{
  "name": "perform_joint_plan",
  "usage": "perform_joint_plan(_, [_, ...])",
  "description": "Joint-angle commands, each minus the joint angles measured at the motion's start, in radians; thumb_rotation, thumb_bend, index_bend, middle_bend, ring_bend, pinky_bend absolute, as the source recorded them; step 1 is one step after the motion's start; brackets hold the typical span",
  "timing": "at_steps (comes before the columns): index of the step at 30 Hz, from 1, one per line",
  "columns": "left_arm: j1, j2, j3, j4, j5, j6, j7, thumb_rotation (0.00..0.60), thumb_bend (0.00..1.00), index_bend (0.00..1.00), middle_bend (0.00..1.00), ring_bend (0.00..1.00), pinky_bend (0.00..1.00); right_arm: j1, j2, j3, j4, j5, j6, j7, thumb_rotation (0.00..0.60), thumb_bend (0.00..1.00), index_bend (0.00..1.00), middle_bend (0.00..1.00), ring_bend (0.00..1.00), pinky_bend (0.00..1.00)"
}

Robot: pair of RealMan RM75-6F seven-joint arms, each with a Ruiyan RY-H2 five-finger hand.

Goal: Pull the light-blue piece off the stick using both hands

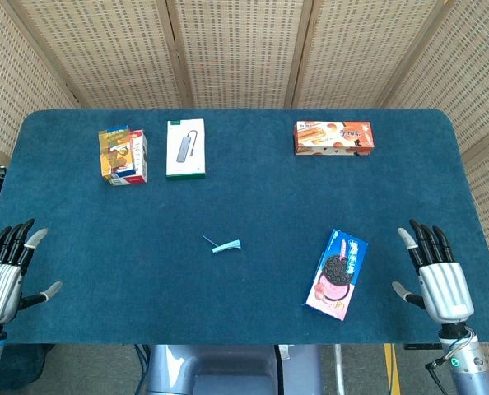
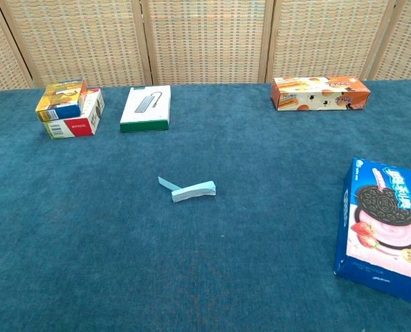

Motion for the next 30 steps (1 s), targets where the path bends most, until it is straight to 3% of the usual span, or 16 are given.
perform_joint_plan(1, [0.002, 0.000, -0.001, 0.001, 0.002, -0.005, 0.002, 0.600, 0.00, 0.00, 0.00, 0.00, 0.00, -0.007, 0.002, 0.005, 0.001, -0.007, -0.002, 0.000, 0.600, 0.00, 0.00, 0.00, 0.00, 0.00])
perform_joint_plan(11, [0.003, -0.008, -0.005, 0.011, 0.014, -0.015, 0.016, 0.600, 0.00, 0.00, 0.00, 0.00, 0.00, -0.006, 0.004, 0.014, -0.007, -0.017, -0.033, 0.011, 0.600, 0.00, 0.00, 0.00, 0.00, 0.00])
perform_joint_plan(16, [-0.006, -0.018, -0.019, 0.007, -0.005, -0.045, 0.036, 0.600, 0.00, 0.00, 0.00, 0.00, 0.00, 0.062, -0.001, 0.035, -0.041, -0.036, -0.137, -0.036, 0.600, 0.00, 0.00, 0.00, 0.00, 0.00])
perform_joint_plan(22, [-0.006, -0.021, -0.034, 0.003, -0.021, -0.055, 0.041, 0.600, 0.00, 0.00, 0.00, 0.00, 0.00, 0.214, 0.012, 0.107, -0.147, -0.002, -0.358, -0.113, 0.600, 0.00, 0.03, 0.00, 0.00, 0.00])
perform_joint_plan(23, [-0.005, -0.023, -0.038, 0.003, -0.026, -0.055, 0.043, 0.600, 0.00, 0.00, 0.00, 0.00, 0.00, 0.275, -0.001, 0.133, -0.183, 0.005, -0.435, -0.106, 0.600, 0.00, 0.04, 0.00, 0.00, 0.00])
perform_joint_plan(26, [-0.005, -0.029, -0.046, 0.004, -0.033, -0.057, 0.050, 0.600, 0.00, 0.00, 0.00, 0.00, 0.00, 0.378, -0.028, 0.199, -0.217, 0.087, -0.575, -0.101, 0.600, 0.00, 0.11, 0.00, 0.00, 0.00])
perform_joint_plan(30, [-0.008, -0.035, -0.052, 0.006, -0.041, -0.068, 0.059, 0.600, 0.00, 0.00, 0.00, 0.00, 0.00, 0.466, -0.076, 0.262, -0.207, 0.199, -0.683, -0.115, 0.600, 0.00, 0.22, 0.00, 0.00, 0.00])
